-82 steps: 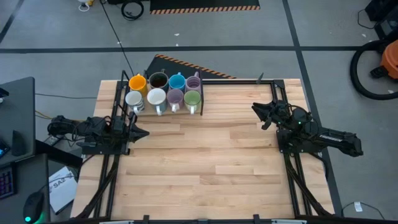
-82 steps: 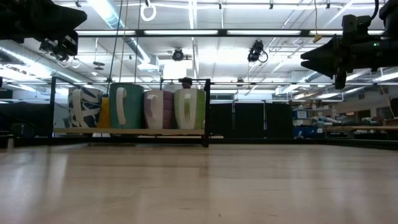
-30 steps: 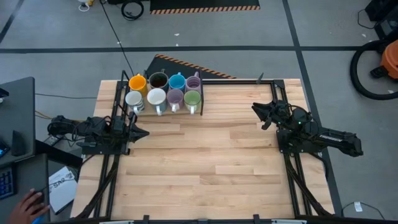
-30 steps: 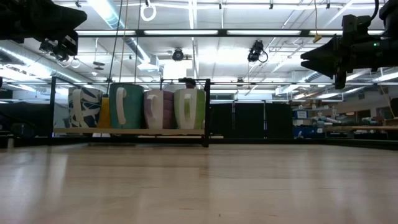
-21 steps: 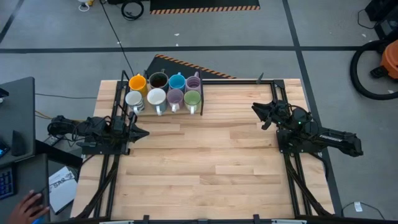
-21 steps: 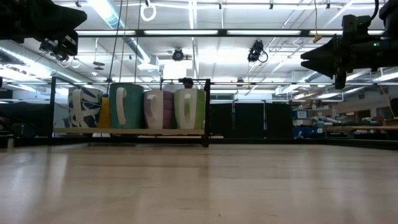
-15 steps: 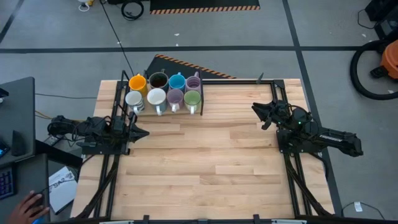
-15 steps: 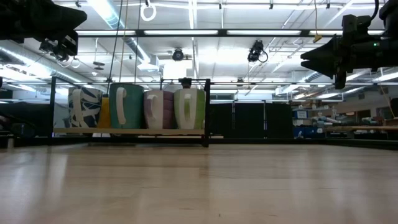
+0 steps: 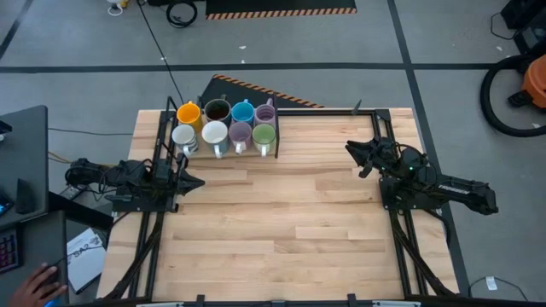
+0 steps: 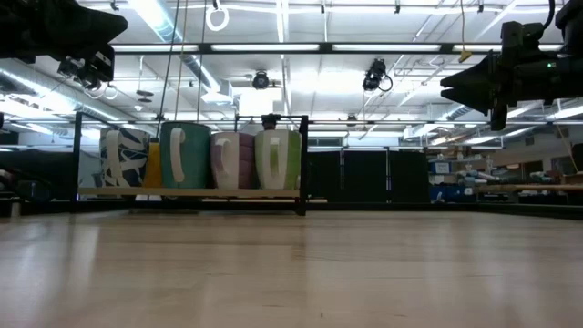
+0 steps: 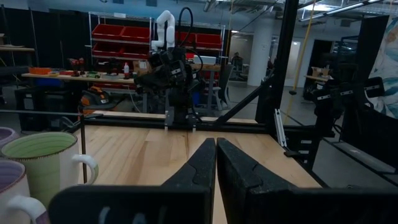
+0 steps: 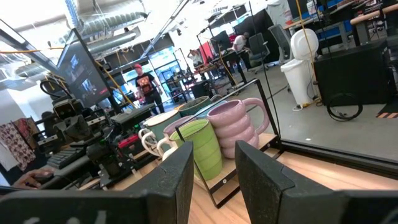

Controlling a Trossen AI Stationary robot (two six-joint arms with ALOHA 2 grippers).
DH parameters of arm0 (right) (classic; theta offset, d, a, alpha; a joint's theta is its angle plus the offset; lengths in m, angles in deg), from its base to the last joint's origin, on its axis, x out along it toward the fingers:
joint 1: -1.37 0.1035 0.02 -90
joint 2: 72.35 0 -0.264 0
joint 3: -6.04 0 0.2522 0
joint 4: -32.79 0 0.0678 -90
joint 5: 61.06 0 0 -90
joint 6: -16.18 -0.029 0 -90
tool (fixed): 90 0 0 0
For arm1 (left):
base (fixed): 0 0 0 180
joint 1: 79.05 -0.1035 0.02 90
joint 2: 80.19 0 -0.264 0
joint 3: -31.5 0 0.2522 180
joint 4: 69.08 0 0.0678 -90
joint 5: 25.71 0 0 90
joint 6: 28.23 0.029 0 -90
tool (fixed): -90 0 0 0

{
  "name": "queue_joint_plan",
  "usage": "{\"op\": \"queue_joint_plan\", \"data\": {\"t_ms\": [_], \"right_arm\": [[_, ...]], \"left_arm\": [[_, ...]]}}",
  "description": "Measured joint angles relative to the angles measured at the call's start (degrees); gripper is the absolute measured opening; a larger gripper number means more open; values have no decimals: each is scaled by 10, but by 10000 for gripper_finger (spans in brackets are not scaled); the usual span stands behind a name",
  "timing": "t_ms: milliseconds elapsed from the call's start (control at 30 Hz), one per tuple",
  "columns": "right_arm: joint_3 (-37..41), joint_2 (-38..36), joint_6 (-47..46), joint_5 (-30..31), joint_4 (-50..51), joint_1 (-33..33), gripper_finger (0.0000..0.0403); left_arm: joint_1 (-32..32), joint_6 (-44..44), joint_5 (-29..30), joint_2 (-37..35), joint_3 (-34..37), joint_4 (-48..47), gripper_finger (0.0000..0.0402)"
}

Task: Place coffee mugs
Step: Return to Home Position

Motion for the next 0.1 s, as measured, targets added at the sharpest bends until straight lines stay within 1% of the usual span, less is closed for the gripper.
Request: {"op": "queue_joint_plan", "data": {"t_ms": [100], "right_arm": [[0,0,0,0,0,0,123]], "left_arm": [[0,0,0,0,0,0,21]]}}
